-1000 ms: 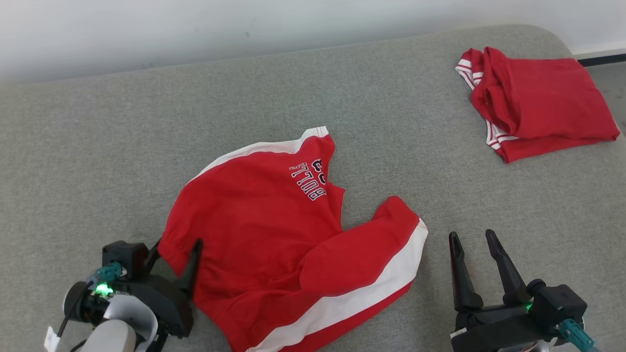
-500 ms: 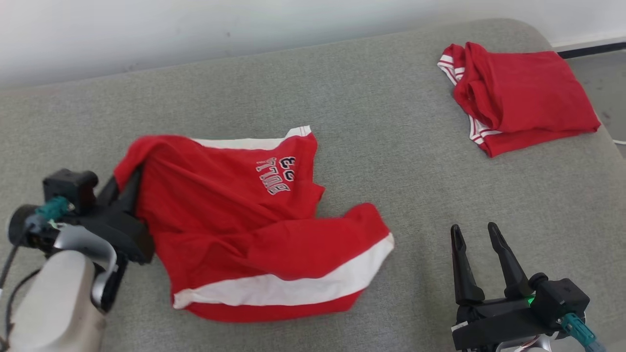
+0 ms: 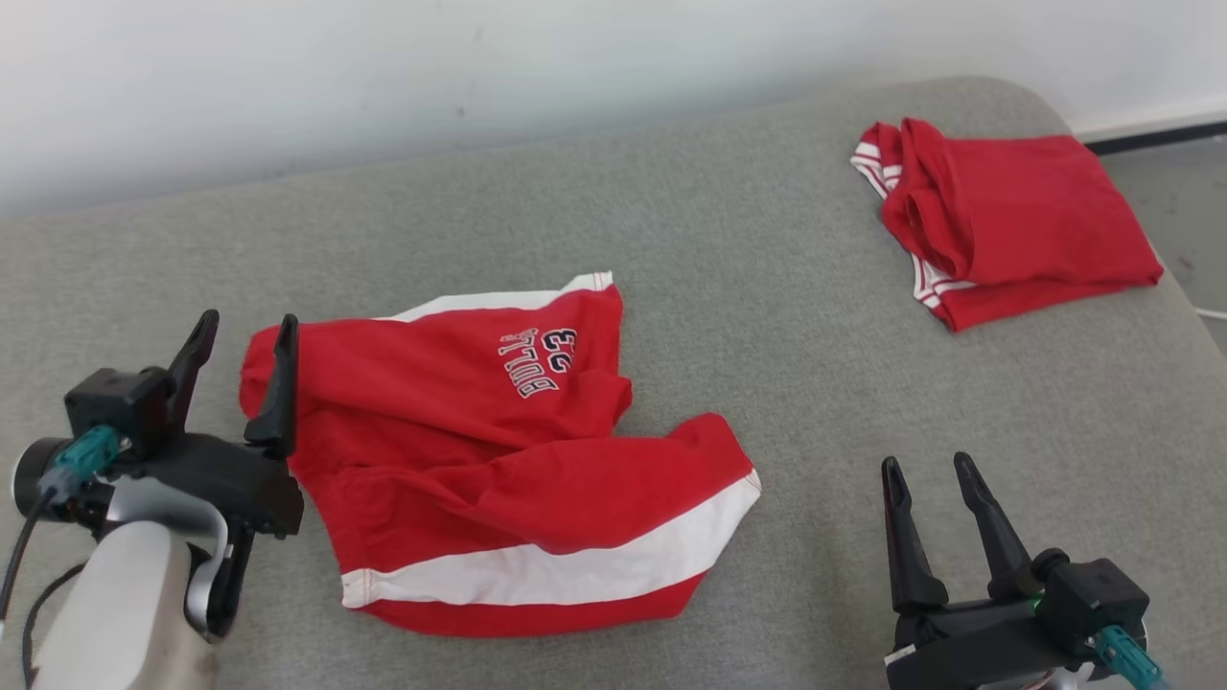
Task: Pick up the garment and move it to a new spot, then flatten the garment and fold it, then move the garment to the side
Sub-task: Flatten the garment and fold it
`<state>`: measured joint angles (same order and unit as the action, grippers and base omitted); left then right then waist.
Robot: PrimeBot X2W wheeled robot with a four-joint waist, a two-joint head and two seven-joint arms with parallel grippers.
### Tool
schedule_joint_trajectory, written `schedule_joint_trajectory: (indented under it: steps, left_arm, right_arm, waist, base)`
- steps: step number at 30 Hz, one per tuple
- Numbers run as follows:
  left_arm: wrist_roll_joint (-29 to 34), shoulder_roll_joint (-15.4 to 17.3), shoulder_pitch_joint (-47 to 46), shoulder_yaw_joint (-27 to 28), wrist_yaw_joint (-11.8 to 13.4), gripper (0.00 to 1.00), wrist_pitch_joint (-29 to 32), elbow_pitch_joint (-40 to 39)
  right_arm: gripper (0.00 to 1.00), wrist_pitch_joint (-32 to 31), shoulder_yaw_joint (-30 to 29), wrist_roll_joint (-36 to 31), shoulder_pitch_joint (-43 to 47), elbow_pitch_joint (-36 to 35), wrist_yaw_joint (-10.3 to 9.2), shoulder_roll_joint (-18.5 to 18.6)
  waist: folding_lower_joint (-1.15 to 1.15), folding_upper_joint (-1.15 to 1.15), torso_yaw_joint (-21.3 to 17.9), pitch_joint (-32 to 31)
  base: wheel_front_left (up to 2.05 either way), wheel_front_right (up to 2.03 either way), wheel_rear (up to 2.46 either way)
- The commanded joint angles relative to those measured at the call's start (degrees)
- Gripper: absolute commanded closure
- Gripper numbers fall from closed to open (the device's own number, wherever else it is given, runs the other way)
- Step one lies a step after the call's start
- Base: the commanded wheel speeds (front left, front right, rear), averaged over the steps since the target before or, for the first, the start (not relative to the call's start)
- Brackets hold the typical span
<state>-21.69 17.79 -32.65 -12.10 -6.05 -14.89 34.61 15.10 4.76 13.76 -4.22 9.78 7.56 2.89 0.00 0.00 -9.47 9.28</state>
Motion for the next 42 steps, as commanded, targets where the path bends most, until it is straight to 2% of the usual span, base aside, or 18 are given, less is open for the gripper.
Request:
schedule_joint_trajectory:
  steps: [1, 10, 17, 24, 33, 42]
  left_arm:
    - [-0.5, -0.3, 1.3, 0.6, 0.3, 0.00, -0.3, -1.4]
    - [1.8, -3.8, 14.7, 6.9, 1.6, 0.00, -0.3, -15.9]
    - [4.2, -6.4, 23.4, 11.0, 2.4, 0.00, -0.2, -23.8]
    - [5.7, -9.3, 29.9, 15.0, 1.8, 0.00, -0.2, -29.4]
    - [7.1, -11.9, 34.1, 18.3, 0.0, 0.00, -0.2, -30.3]
    - [8.1, -13.2, 33.3, 19.0, -0.9, 0.00, -0.2, -29.5]
  right_arm:
    - [0.00, 0.1, -0.1, -0.4, 0.9, 0.1, -0.18, 0.0]
    - [0.00, 0.0, -0.5, -2.1, 2.2, 0.2, -0.18, 0.0]
    - [0.00, 0.1, -0.8, -2.3, 2.9, 0.2, -0.18, 0.3]
    - [0.00, 0.0, -1.2, -2.1, 3.9, 0.3, -0.18, 0.4]
    - [0.00, 0.0, -1.1, -2.0, 4.8, 1.1, -0.18, 0.7]
    - [0.00, 0.1, -0.7, -1.7, 4.3, 1.8, -0.18, 0.9]
  waist:
    - [0.00, 0.00, 1.7, -1.9]
    - [0.00, 0.00, 5.4, -5.5]
    - [0.00, 0.00, 7.3, -6.3]
    - [0.00, 0.00, 8.7, -6.1]
    - [0.00, 0.00, 9.8, -6.2]
    - [0.00, 0.00, 9.5, -6.0]
  base:
    - [0.00, 0.00, 0.00]
    - [0.00, 0.00, 0.00]
    - [0.00, 0.00, 0.00]
    - [0.00, 0.00, 0.00]
    - [0.00, 0.00, 0.00]
    - [0.00, 0.00, 0.00]
